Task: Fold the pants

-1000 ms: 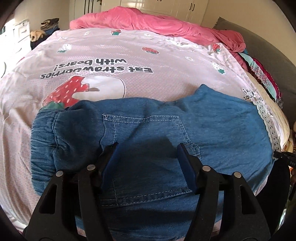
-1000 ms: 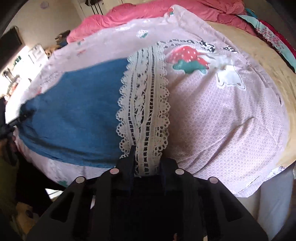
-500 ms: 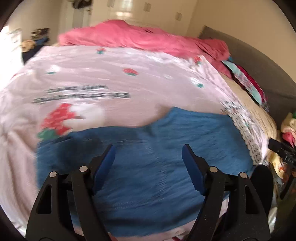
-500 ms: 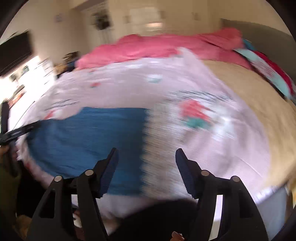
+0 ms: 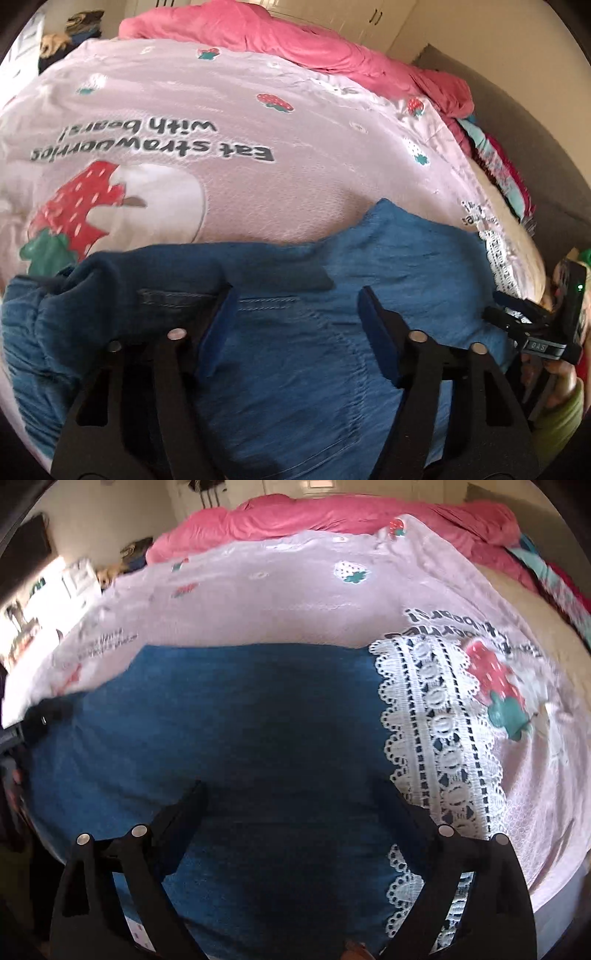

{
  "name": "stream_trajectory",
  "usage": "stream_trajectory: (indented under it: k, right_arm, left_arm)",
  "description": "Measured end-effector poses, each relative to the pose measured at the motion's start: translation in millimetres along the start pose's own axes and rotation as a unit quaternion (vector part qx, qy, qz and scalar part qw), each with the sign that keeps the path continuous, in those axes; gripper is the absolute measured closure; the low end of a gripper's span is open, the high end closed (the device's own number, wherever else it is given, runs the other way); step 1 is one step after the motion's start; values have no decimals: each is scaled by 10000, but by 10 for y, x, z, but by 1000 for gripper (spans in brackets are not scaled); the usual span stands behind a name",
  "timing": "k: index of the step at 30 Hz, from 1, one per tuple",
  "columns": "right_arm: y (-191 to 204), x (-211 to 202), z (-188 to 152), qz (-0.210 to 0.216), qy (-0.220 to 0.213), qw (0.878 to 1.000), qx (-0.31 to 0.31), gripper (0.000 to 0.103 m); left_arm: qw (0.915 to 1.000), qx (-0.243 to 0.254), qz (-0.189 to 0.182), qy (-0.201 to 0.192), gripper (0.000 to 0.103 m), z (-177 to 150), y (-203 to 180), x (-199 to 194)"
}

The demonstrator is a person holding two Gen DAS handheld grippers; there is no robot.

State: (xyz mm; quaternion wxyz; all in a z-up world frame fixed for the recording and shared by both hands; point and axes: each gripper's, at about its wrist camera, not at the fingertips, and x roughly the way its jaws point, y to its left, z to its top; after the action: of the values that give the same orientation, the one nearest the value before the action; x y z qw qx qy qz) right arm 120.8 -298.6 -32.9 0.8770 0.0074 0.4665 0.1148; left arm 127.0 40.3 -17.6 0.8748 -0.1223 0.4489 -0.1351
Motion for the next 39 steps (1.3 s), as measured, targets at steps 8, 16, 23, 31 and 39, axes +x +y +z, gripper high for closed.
stream_trajectory:
  k: [8, 16, 23, 31, 39]
  right_arm:
    - [36, 6, -1, 0, -71, 10000, -9, 10]
    - [-313, -473, -136, 422, -1205, 9874, 932, 6]
    - [-404, -743, -323, 277, -1373, 9825, 1232, 5]
    - [-633, -1002, -638, -116, -1296, 9806, 1469, 5]
    - [-751, -987, -817, -22, -1244, 9755, 1815, 5]
  left_arm:
    - [9998, 149, 70, -106, 49, -38, -27, -93]
    - [9974, 456, 519, -201, 28, -242, -167, -357]
    - [9970, 560, 437, -302, 14, -293, -351, -554]
    - [9951, 896, 269, -308, 10, -326, -726, -600]
    - [9911, 1311, 196, -155, 10, -233, -1145, -423]
